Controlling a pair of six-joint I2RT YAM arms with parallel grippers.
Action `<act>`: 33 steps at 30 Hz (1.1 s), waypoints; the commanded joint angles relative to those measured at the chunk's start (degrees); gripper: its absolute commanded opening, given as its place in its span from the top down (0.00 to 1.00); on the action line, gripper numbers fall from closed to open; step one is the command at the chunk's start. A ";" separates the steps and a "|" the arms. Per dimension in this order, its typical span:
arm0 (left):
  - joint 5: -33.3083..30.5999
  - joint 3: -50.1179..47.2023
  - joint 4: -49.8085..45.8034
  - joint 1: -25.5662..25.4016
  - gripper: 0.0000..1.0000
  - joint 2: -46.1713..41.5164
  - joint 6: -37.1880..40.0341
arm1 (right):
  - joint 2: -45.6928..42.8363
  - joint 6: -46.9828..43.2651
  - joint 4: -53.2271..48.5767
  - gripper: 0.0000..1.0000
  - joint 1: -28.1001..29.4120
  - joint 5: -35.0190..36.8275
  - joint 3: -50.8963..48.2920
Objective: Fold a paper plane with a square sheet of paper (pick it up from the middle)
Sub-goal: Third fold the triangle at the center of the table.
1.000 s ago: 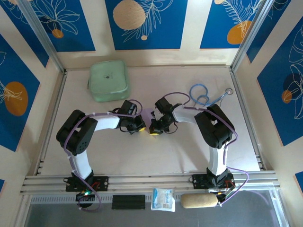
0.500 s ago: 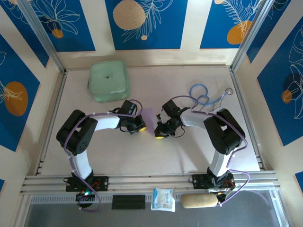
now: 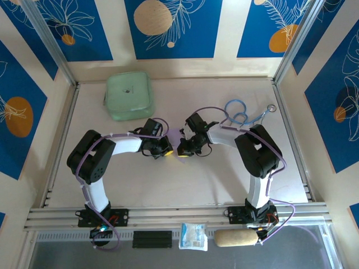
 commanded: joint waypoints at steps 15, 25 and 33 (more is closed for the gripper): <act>-1.02 -2.06 2.92 -1.72 0.90 -5.86 9.13 | 4.90 -0.78 -5.87 1.00 0.46 5.15 0.19; -0.11 -3.28 3.96 -3.24 0.95 -3.28 9.19 | 5.59 -0.19 -6.96 1.00 0.45 5.78 0.61; 1.78 -3.19 5.49 -3.59 0.97 -1.14 8.63 | 5.88 -0.15 -7.21 1.00 0.57 5.77 0.72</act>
